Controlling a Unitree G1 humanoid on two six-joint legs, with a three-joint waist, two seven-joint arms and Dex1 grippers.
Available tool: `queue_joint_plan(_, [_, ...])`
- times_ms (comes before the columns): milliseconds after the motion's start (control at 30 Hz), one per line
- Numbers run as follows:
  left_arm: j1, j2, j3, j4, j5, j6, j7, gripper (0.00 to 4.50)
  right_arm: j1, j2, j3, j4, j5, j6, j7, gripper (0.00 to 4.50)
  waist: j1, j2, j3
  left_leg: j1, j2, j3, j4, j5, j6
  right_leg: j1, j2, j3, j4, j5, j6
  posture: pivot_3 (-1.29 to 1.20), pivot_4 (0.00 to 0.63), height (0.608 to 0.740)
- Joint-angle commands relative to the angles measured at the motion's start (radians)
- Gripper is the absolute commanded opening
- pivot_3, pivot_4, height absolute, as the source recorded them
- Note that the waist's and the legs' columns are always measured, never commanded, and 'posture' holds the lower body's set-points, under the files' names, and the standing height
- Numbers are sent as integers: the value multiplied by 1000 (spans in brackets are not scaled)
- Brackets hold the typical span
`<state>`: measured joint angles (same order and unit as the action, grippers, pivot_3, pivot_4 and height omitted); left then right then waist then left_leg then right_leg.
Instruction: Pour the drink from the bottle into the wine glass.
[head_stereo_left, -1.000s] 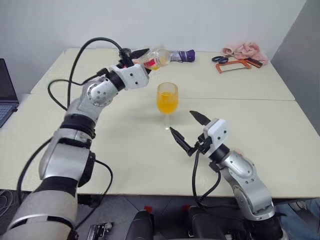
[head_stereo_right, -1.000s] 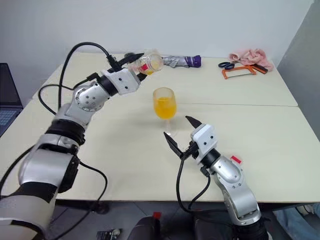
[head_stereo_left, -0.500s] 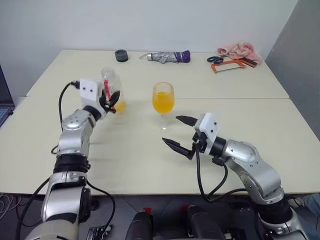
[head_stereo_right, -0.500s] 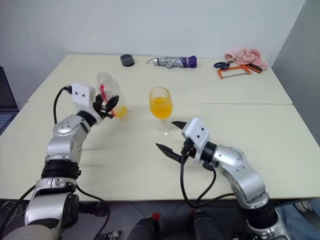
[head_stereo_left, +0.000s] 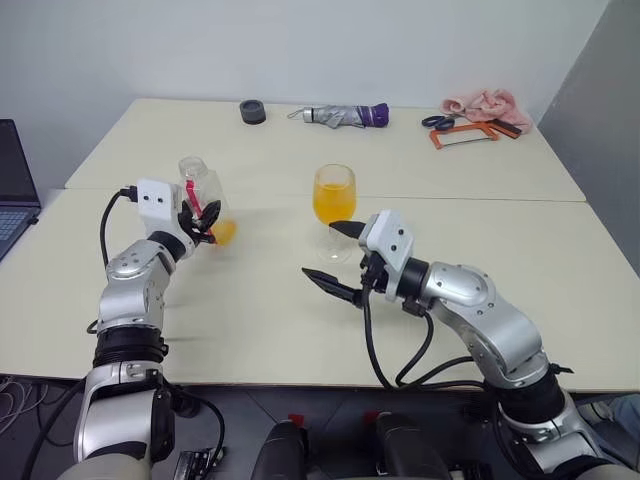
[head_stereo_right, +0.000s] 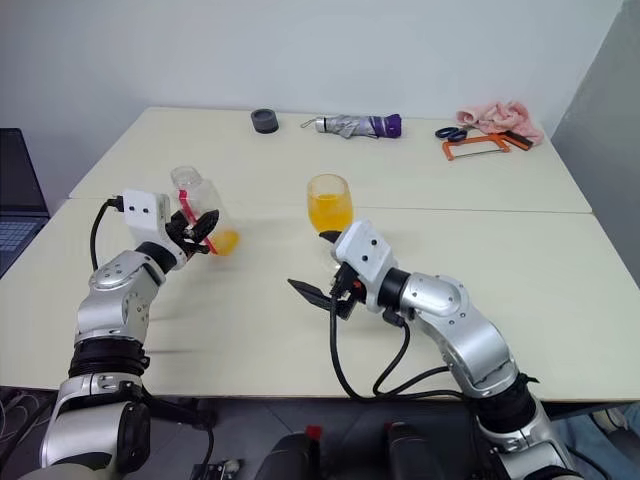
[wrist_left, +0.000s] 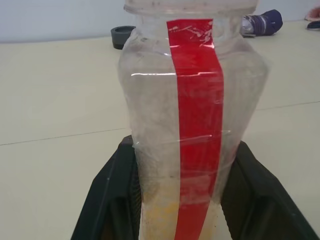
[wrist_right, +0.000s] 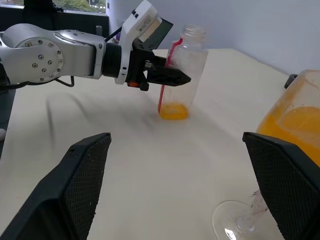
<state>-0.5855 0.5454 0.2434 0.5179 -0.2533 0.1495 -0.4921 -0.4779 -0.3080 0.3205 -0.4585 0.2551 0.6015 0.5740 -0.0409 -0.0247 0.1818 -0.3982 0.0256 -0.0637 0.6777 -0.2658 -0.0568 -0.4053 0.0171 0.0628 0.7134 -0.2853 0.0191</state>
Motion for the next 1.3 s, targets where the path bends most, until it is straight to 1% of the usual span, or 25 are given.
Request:
queue_joint_plan(33, [10,8,22,3,-4,-5,6,3323,-18,-1,1,-17,0,-8,12,4500,0,0,0,0,0,0,0,0,0,0,0,0,0,0,0,0,150,740])
queue_joint_plan(133, [21,5,23,-7,-6,-10,6,4307,-17,-5,1,-18,0,-6,18,4500,0,0,0,0,0,0,0,0,0,0,0,0,0,0,0,0,150,740])
queue_joint_plan(167, [25,5,22,-12,-6,-12,6,4473,-17,-5,1,-19,0,-6,19,4500,0,0,0,0,0,0,0,0,0,0,0,0,0,0,0,0,150,740])
queue_joint_plan(300, [47,4,16,-36,3,-21,11,4473,-10,-7,5,-16,-6,-13,24,4500,0,0,0,0,0,0,0,0,0,0,0,0,0,0,0,0,150,740])
queue_joint_plan(433, [92,7,9,-71,23,-44,24,4473,28,-21,17,-14,-16,-33,27,4500,0,0,0,0,0,0,0,0,0,0,0,0,0,0,0,0,150,740])
queue_joint_plan(600, [187,-2,44,-179,-10,-20,46,4473,164,-59,14,6,-60,-145,23,4500,1,0,0,-1,1,0,-1,0,0,0,-1,0,-1,0,0,0,150,740])
queue_joint_plan(700, [271,-30,87,-294,-47,1,87,4473,276,-58,-34,56,-96,-266,-25,4500,2,0,0,0,2,0,-1,0,0,0,-1,1,-2,0,0,0,150,740])
queue_joint_plan(833, [420,-73,103,-488,-39,77,169,4473,421,31,-168,152,-88,-444,-146,4500,6,0,0,0,3,1,-2,0,0,0,-2,3,-2,0,0,0,150,740])
queue_joint_plan(900, [467,-101,112,-555,-60,90,187,4473,453,73,-204,207,-117,-530,-208,4500,6,0,0,1,3,2,-2,0,0,0,-2,4,-2,-1,1,0,150,740])
queue_joint_plan(1000, [508,-141,111,-620,-62,89,219,4473,445,133,-237,292,-166,-621,-298,4500,8,0,0,1,2,3,-2,0,0,0,-1,4,-2,-2,3,0,150,740])
queue_joint_plan(1100, [527,-172,113,-670,-76,102,236,4473,399,181,-272,356,-169,-648,-355,4500,7,0,0,2,2,5,-2,0,0,0,0,5,-2,-2,4,0,150,740])
queue_joint_plan(1200, [547,-189,113,-715,-85,108,240,4473,354,194,-304,397,-156,-646,-375,4500,7,0,0,3,2,7,-2,0,0,0,1,7,-2,-2,4,0,150,740])
queue_joint_plan(1300, [557,-199,114,-730,-80,109,251,4473,336,189,-314,416,-153,-648,-364,4500,8,0,0,3,1,7,-3,0,0,0,1,7,-2,-2,3,0,150,740])
